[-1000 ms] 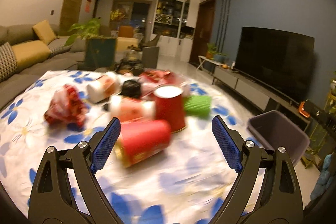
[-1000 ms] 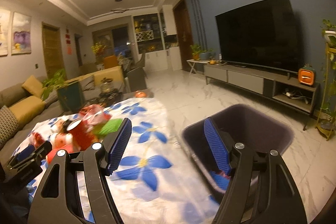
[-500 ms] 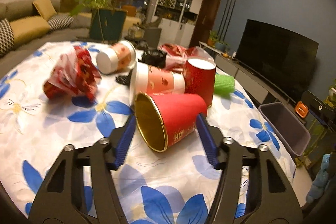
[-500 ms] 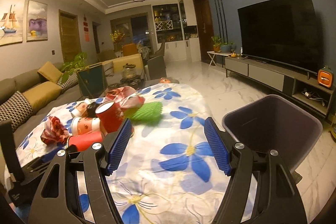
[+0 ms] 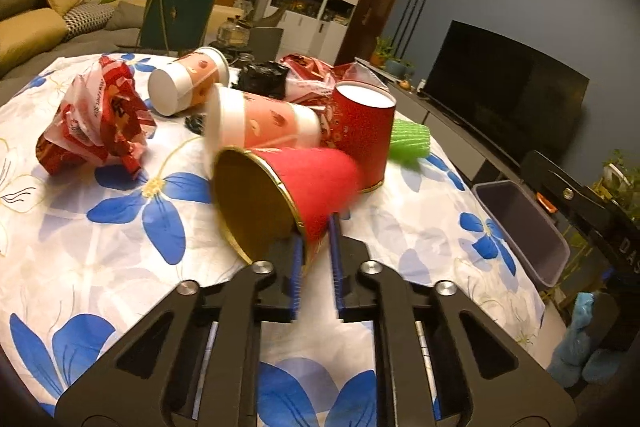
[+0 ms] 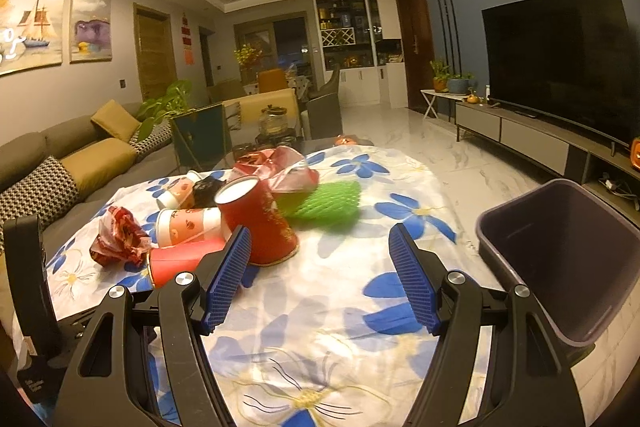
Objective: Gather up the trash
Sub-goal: 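Grasp the red paper cup rim with the left tool while the right tool grasps another red cup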
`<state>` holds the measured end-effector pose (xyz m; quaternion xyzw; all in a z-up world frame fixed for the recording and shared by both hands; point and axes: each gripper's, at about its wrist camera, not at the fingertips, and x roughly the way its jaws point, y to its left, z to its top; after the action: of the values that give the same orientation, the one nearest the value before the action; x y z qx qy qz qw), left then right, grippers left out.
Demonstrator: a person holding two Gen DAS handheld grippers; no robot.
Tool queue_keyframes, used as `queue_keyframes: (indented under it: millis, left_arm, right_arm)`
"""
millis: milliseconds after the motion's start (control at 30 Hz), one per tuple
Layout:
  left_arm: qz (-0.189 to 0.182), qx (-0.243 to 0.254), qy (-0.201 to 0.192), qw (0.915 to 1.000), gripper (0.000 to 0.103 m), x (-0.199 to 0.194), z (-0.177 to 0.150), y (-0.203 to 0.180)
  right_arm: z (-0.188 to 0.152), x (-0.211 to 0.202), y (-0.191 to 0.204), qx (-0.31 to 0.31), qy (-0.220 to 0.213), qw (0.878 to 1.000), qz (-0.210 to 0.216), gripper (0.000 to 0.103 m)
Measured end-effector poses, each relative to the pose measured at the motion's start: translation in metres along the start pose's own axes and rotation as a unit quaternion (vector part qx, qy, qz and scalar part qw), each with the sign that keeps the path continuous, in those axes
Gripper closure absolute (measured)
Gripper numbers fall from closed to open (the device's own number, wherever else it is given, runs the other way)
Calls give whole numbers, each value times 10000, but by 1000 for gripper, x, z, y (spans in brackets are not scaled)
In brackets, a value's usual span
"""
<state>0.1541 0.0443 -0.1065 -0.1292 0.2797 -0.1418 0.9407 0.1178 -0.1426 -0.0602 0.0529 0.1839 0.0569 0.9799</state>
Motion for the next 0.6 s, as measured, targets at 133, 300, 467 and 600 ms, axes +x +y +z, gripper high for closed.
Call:
queue_keyframes:
  millis: [133,300,467,600]
  left_arm:
    - [-1,119,-27,9999,101,-4,-2,-4]
    - [-94,47,-214,9997,101,-30,-2,-1]
    - [195,-149,-512,9984,101,-61,4,13]
    - [594,-188,-684,9957,101,-75,11,26]
  right_arm:
    - [1,8,8,-43,45,10000,64,33]
    - [6,22,21,-172,65,9997,145,33]
    - [14,49,42,-313,77,9990,324,33]
    - [16,73,60,-439,77,9984,335,33]
